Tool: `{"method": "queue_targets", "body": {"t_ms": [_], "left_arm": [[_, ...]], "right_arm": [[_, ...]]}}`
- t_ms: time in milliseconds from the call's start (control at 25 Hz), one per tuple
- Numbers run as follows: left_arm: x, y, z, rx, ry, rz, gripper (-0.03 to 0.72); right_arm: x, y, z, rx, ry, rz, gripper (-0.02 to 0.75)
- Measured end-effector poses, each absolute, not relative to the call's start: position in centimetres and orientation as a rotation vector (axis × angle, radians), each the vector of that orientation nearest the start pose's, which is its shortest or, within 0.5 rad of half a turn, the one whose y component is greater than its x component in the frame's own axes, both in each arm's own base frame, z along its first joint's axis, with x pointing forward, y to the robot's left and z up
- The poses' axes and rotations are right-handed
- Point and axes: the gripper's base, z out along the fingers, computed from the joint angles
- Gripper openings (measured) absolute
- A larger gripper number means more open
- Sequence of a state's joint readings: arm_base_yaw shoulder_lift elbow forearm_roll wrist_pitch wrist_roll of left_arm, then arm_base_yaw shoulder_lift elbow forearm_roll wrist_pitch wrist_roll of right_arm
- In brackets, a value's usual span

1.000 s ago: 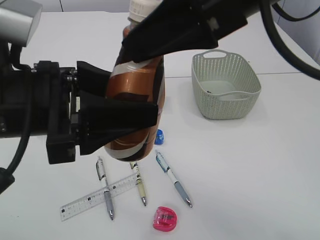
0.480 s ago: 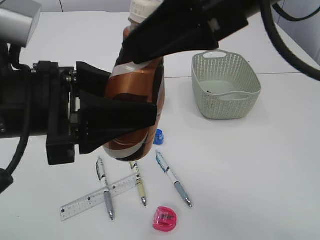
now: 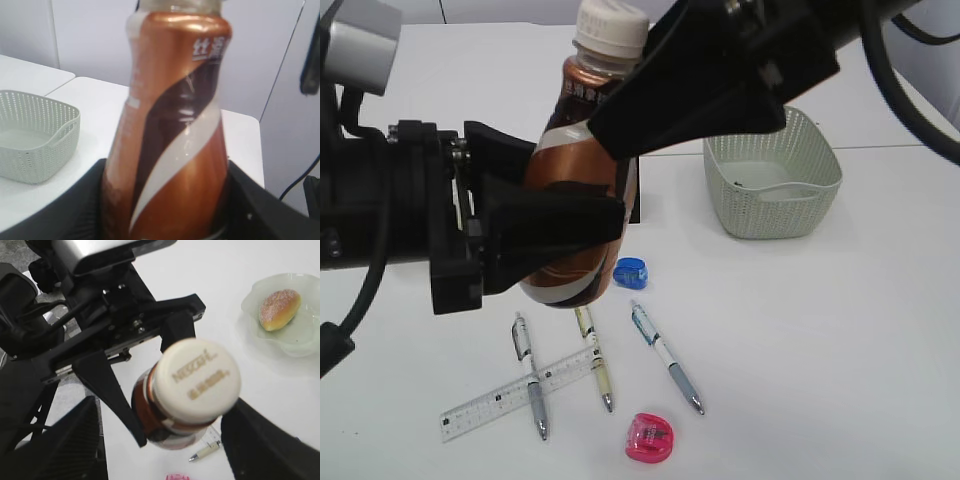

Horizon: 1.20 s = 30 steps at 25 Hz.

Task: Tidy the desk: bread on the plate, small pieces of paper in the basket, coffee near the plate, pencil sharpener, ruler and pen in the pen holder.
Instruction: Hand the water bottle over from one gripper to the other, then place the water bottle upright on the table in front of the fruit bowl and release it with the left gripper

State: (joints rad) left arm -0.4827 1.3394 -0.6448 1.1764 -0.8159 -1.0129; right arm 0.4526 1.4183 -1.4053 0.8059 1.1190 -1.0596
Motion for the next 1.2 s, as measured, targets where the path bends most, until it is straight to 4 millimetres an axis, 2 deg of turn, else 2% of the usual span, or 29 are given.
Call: {"method": "queue_targets", "body": {"t_ms": [200,360,520,560,720,880,1200], "left_arm": [[20.6,-16.8,26.8,0.882,1.589,-0.97,0.452],[21.6,-15.5,26.8,0.826,1.608,-0.925,0.452],[23.0,-13.5,26.8,0.746,1.632,-0.857,0.452],[23.3,-12.9,26.8,0.723,1.64,-0.837,0.452],[24.4,-10.9,26.9,0.635,1.652,-0.766,0.449],[25.2,-10.2,27.0,0.583,1.618,-0.712,0.449],[27.0,-10.0,25.3,0.512,1.617,-0.674,0.446]], "right_arm": [[23.2,16.9,39.1,-1.49,1.925,0.623,0.563],[23.3,15.4,38.6,-1.435,2.107,0.448,0.564],[23.7,14.4,38.1,-1.306,2.271,0.337,0.564],[23.8,14.2,38.1,-1.262,2.307,0.316,0.547],[24.2,13.3,37.8,-1.045,2.464,0.222,0.556],[24.3,12.4,37.5,-0.902,2.553,0.129,0.557],[23.7,11.5,32.8,-0.804,2.752,0.046,0.557]]}}
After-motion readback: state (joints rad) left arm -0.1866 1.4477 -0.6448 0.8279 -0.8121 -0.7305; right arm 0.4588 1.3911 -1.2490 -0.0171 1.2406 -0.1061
